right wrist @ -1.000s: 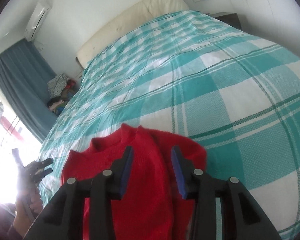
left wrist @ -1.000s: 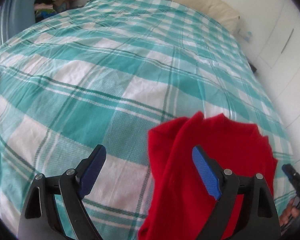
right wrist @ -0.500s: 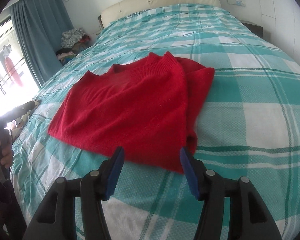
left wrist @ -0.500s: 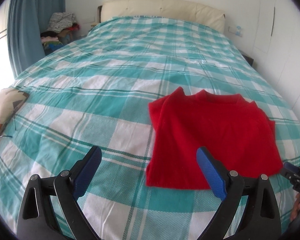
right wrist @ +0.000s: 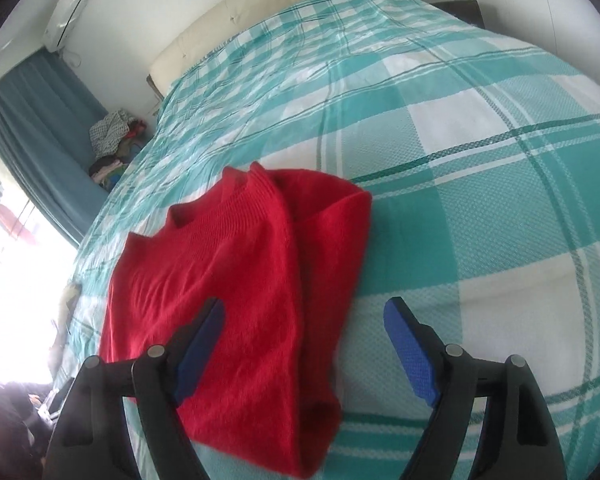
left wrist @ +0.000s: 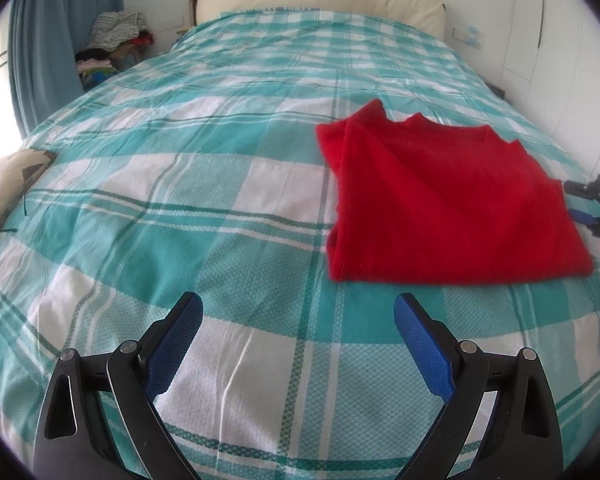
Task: Fold small clothes
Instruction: 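Grasp the folded sweater's edge with the right gripper and fold it over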
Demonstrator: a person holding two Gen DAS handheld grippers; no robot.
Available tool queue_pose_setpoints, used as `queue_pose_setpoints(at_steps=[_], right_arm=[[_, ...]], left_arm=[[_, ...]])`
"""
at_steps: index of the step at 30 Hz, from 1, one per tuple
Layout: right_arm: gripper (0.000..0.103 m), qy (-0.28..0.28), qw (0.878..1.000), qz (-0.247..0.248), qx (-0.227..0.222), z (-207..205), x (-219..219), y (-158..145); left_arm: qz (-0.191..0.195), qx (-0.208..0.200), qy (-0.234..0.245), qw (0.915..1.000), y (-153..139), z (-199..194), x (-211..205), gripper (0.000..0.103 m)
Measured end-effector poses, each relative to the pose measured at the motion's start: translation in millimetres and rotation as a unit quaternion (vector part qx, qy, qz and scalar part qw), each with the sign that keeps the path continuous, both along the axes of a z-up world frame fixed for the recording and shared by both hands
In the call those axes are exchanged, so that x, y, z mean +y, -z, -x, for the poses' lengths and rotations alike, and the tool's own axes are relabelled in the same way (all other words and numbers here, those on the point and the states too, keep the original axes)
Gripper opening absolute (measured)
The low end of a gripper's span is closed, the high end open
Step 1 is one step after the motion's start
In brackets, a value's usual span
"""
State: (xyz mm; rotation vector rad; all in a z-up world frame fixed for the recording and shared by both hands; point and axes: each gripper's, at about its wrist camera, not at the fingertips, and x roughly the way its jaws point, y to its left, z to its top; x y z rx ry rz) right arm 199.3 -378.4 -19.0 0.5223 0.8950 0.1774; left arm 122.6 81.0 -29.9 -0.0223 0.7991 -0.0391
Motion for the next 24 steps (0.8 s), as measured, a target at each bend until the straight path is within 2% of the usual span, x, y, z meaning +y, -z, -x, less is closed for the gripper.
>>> queue_pose_setpoints(at_steps=[3, 4, 5, 6, 8, 11, 14, 16, 18, 21, 23, 24], right_arm=[[0.079, 0.007, 0.999, 0.006, 0.038, -20.2, 8.5, 20.9], [0.066, 0.008, 0.999, 0.02, 0.043, -22.2, 12.6, 23.2], [0.03, 0.005, 0.998, 0.029, 0.051, -24.9, 16.3, 23.9], [0.013, 0.0, 0.998, 0.021, 0.06, -27.4, 18.0, 23.0], [0.012, 0.006, 0.998, 0.029, 0.056, -28.4, 25.2, 7.1], [0.011, -0.023, 0.999, 0.018, 0.029, -33.7, 55.8, -35.9], [0.011, -0.068, 0.998, 0.014, 0.007, -46.1, 113.9, -78.2], [0.011, -0.099, 0.995, 0.018, -0.002, -55.1, 162.5, -92.9], [0.011, -0.125, 0.992, 0.026, 0.003, -66.6, 212.7, -91.7], [0.011, -0.151, 0.988, 0.043, 0.015, -78.9, 278.9, -68.6], [0.014, -0.162, 0.986, 0.024, 0.036, -84.8, 309.6, -44.4], [0.016, -0.17, 0.984, -0.006, 0.054, -86.3, 318.9, -31.0]], left_arm=[[0.005, -0.008, -0.001, 1.0, -4.5, -6.0, 3.3, 0.097], [0.008, -0.004, -0.002, 1.0, -4.9, -8.3, 5.0, 0.097], [0.012, -0.001, -0.003, 0.9999, -5.0, -10.1, 7.6, 0.097], [0.016, 0.001, -0.007, 0.9998, -5.6, -11.1, 11.0, 0.097], [0.021, 0.003, -0.014, 0.9997, -8.5, -13.2, 18.3, 0.097], [0.022, 0.001, -0.034, 0.9992, -14.6, -14.8, 33.0, 0.097], [0.035, 0.002, -0.056, 0.9978, -17.0, -16.9, 50.6, 0.097], [0.05, 0.008, -0.067, 0.9965, -15.2, -17.9, 61.9, 0.097], [0.057, 0.015, -0.079, 0.9951, -11.9, -17.7, 70.9, 0.097], [0.059, 0.024, -0.086, 0.9943, -5.3, -16.5, 78.2, 0.097], [0.053, 0.028, -0.085, 0.9946, -1.9, -16.9, 80.2, 0.097], [0.051, 0.03, -0.084, 0.9947, -0.7, -16.9, 81.2, 0.097]])
